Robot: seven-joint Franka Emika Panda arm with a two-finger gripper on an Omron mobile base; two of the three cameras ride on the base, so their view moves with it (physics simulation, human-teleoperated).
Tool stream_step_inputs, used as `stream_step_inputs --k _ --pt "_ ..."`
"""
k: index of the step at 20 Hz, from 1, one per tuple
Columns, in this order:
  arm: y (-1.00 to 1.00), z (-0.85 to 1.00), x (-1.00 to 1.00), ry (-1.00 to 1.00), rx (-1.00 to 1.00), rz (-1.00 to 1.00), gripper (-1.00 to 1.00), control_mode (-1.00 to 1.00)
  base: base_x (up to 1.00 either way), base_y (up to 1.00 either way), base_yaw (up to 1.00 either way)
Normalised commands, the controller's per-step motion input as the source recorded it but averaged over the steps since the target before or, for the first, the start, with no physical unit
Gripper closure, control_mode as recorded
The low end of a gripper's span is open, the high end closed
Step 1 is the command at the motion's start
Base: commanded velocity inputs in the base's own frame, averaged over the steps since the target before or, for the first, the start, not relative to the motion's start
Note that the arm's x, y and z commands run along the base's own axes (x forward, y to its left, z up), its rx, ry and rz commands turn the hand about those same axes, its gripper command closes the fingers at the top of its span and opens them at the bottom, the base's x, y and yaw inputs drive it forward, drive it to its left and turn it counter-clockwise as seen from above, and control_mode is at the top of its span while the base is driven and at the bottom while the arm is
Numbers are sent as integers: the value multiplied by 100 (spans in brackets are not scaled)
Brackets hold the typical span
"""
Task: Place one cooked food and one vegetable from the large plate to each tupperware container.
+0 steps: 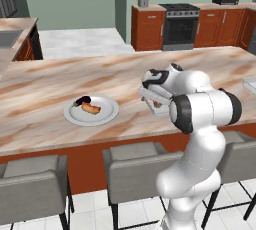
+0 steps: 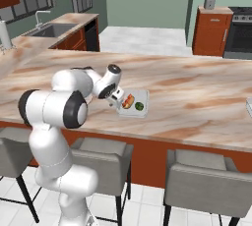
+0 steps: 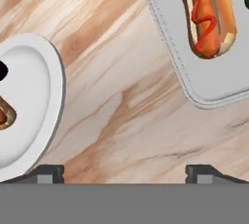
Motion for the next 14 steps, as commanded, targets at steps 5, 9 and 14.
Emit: stream_step_inputs --k 5,9,14 --pt "97 0 -5 0 11 15 -100 -100 0 0 0" --pt "93 0 0 0 10 16 -100 -100 0 0 0" --pt "89 26 -3 -8 -3 14 -100 -100 0 0 0"
